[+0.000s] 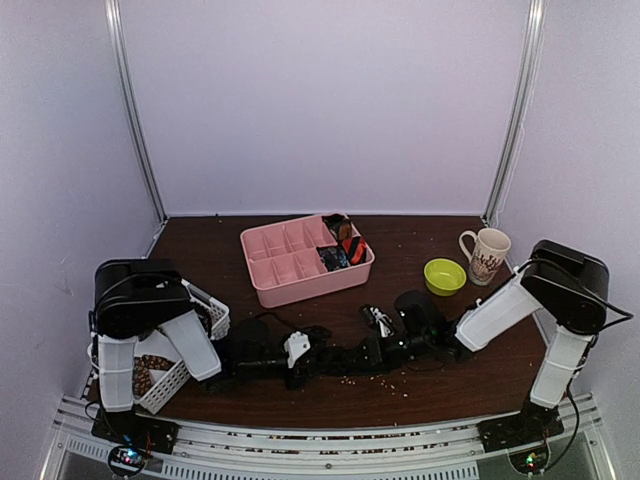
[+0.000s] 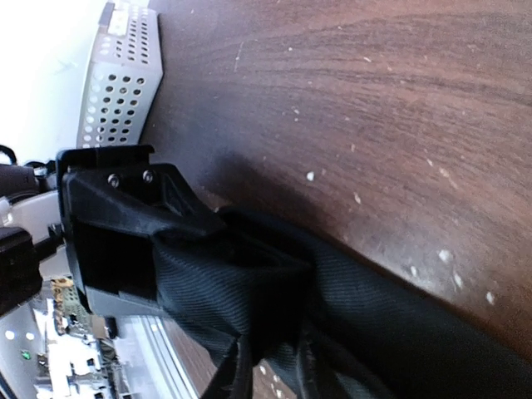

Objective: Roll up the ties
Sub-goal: Roll the tie at the center of the board.

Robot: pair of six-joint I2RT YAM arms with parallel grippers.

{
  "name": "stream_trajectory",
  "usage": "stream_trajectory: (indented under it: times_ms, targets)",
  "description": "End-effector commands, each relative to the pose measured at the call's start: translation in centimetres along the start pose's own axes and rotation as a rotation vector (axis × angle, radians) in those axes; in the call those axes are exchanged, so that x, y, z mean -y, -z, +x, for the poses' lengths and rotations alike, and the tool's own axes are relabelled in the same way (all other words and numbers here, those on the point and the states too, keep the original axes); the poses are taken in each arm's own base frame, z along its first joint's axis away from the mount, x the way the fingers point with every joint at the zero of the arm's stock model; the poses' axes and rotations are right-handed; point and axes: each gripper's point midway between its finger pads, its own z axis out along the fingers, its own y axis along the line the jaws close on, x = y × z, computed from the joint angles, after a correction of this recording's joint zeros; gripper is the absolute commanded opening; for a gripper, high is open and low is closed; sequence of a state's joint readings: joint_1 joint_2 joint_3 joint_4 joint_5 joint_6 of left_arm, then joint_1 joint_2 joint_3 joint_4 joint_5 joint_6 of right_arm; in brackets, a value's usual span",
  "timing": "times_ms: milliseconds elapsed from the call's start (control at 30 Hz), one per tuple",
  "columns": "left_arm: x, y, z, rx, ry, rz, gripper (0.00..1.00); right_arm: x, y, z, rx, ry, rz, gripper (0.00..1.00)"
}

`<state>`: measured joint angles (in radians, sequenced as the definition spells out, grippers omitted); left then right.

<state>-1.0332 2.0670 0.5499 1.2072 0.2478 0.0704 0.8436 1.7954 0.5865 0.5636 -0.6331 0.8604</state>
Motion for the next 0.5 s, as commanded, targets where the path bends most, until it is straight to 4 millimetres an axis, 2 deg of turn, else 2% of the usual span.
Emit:
stream_trajectory:
  times_ms: [0,133,267,400,467]
  targets:
    - [0.5,1.0,3.2,-0.202,0.073,0.025,0.29,0.5,1.9,-0.3,0.031,0.018,0.078,0.26]
    - [0.5,1.2,3.4,-0.304,0.1,0.041,0.28,-1.1,2.4,-1.2,0.047,0.041,0.057,0.39]
    - [0.4,1.3,3.5,-0.387,0.102,0.048,0.29,-2.5,1.9,-1.6,0.039,0.032,0.021,0.5]
    - [0.4,1.2,3.6,-0.46,0.105,0.059,0.3,-3.5,0.5,-1.6,0.012,0.032,0.014,0.5]
    - [0.3,1.1,3.5,-0.475,0.101,0.06,0.31,-3.1,-0.1,-1.7,0.007,0.02,0.029,0.48]
